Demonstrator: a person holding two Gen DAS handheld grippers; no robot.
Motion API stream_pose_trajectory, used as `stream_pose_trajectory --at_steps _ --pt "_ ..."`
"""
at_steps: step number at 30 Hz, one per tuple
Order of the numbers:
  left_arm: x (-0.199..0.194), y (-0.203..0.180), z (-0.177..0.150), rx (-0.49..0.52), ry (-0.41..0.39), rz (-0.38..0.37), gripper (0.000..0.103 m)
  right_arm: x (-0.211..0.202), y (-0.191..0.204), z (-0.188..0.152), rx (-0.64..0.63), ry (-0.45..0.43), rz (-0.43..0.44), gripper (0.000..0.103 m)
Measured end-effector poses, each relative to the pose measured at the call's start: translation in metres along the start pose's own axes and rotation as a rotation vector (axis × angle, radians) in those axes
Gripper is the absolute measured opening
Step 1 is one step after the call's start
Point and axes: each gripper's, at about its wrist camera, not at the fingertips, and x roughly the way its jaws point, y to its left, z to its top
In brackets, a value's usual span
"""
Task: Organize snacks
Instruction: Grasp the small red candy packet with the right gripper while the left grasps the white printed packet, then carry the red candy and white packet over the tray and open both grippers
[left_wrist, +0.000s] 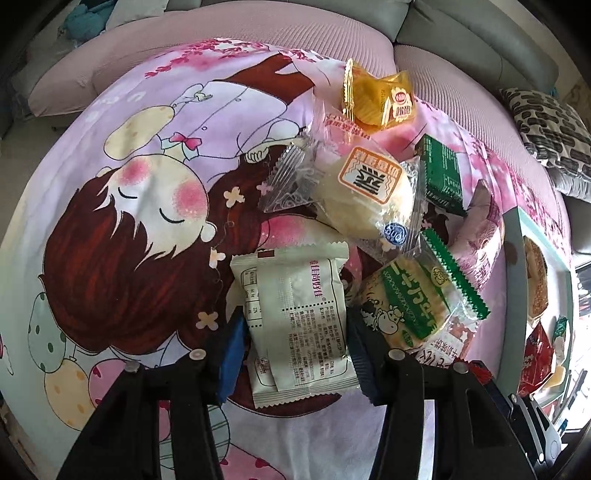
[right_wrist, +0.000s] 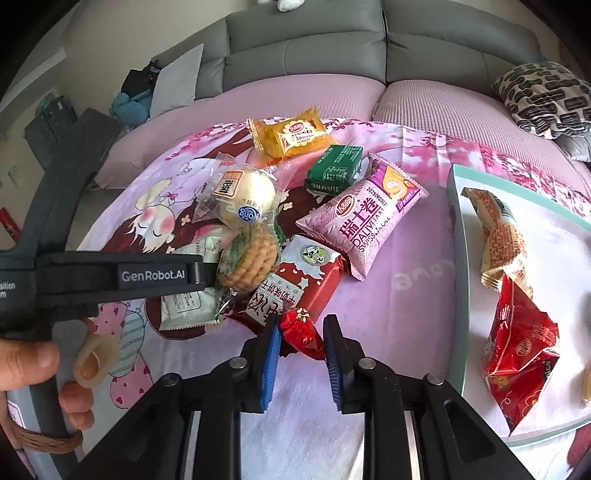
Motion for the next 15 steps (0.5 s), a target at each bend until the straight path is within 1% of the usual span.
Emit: stream_pose_trajectory --at_steps 7,15 --pt "-0.015 0.006 0.004 -0.011 -0.043 -0.021 0.053 -0.012 -0.002 0.002 0.003 -0.034 0.003 0.024" --pt "-0.042 0.006 0.007 -0.010 -0.129 -0.029 0.053 -0.030 -0.009 0.008 0.022 -0.086 0.006 0.024"
